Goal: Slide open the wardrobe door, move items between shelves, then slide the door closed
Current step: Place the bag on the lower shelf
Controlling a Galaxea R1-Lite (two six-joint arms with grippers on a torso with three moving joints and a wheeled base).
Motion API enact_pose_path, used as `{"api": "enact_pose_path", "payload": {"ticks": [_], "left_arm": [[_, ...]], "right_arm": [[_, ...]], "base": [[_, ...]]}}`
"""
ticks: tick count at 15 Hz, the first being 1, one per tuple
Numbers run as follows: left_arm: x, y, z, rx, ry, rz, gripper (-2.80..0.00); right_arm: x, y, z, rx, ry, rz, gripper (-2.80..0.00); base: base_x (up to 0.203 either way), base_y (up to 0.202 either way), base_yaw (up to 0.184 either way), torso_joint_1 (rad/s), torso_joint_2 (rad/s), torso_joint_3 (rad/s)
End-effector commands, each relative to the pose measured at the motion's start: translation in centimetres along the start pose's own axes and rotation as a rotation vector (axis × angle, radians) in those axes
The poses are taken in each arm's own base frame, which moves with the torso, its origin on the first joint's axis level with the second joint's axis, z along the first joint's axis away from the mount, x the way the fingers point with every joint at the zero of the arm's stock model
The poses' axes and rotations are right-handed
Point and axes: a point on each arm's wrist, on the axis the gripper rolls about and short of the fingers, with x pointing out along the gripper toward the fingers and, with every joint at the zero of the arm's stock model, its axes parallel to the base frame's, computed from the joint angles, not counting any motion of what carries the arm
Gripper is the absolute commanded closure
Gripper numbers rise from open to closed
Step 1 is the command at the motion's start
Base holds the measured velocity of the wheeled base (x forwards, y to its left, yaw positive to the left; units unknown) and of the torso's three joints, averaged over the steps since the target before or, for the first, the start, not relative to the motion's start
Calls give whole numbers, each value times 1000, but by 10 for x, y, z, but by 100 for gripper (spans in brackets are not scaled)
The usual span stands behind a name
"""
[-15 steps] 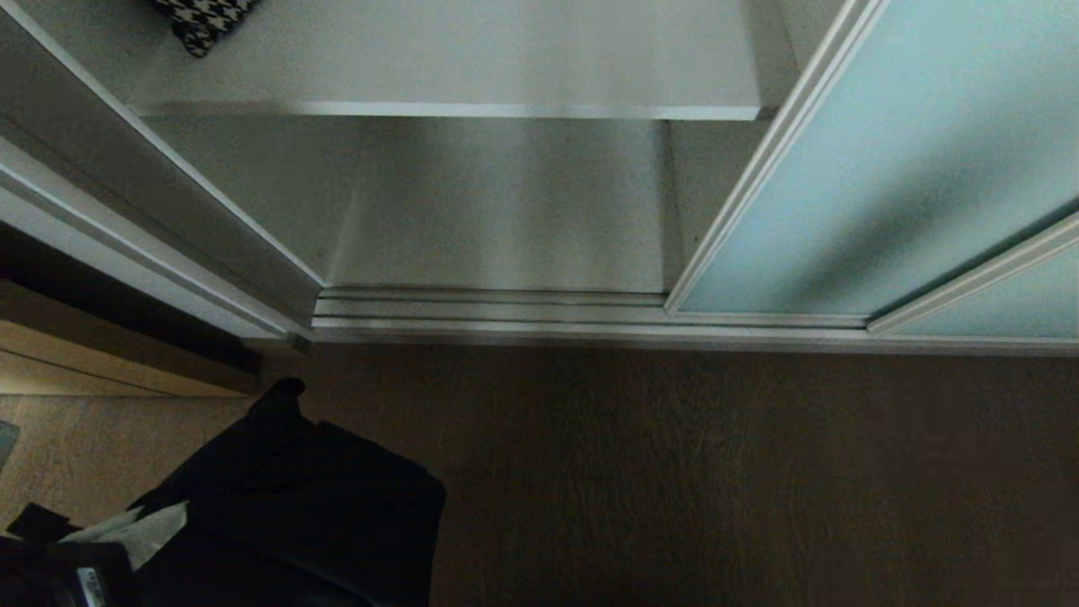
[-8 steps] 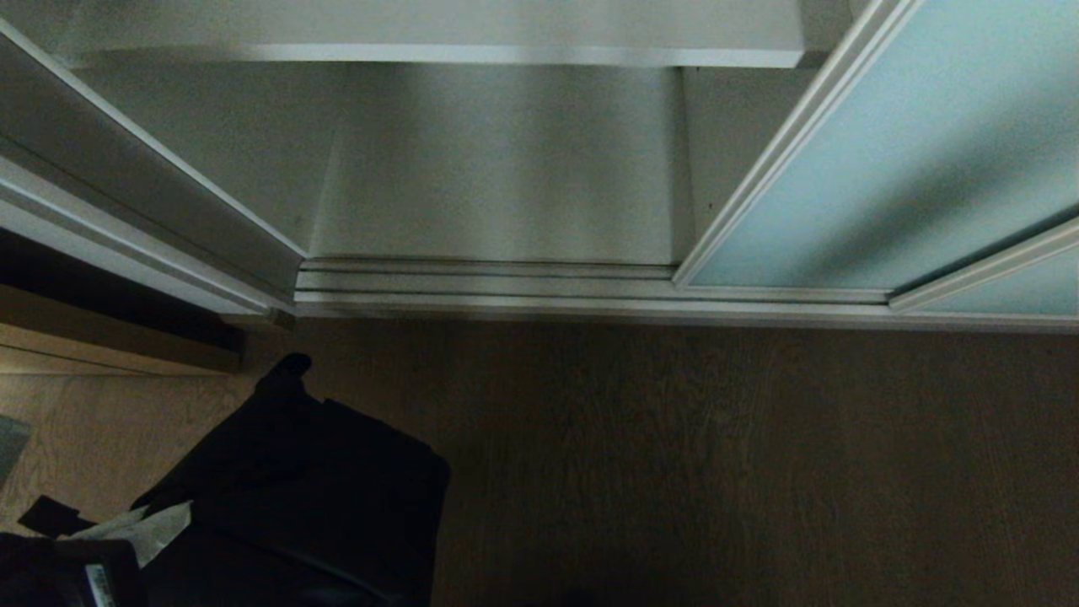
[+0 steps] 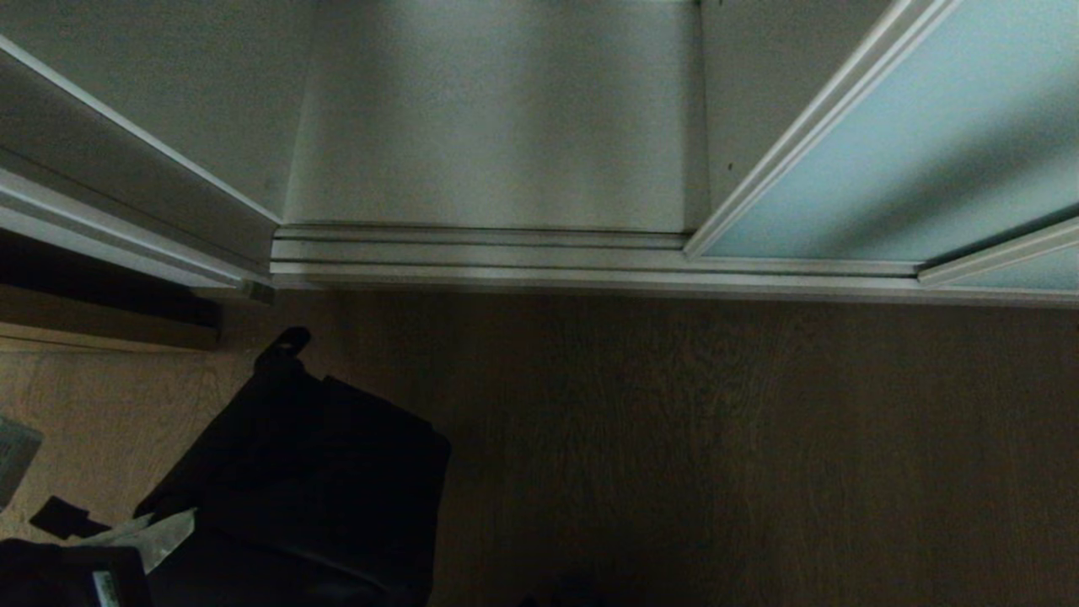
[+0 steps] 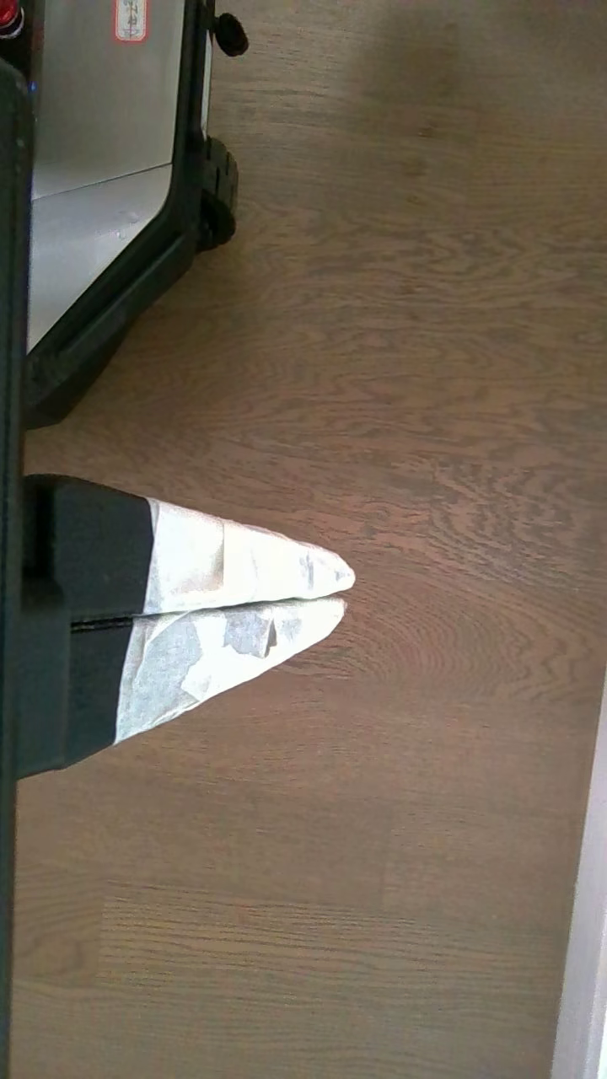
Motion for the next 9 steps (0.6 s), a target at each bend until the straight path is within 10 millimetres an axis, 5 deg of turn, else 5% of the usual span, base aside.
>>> {"api": "enact_pose_path", "payload": {"ticks": [1, 4, 9], "left_arm": [[-2, 0, -1, -5, -3, -27, 0], [-12, 3, 1, -15, -52, -61, 0], [6, -7, 16, -14, -34, -49, 0]], "right_arm": [[0, 0, 0, -1, -4, 0, 0], [0, 0, 0, -1, -4, 0, 0], [0, 0, 0, -1, -4, 0, 0]], "base": [[0, 0, 0, 2, 2, -65], [0, 0, 0, 1, 1, -12], [0, 0, 0, 0, 0, 0]]}}
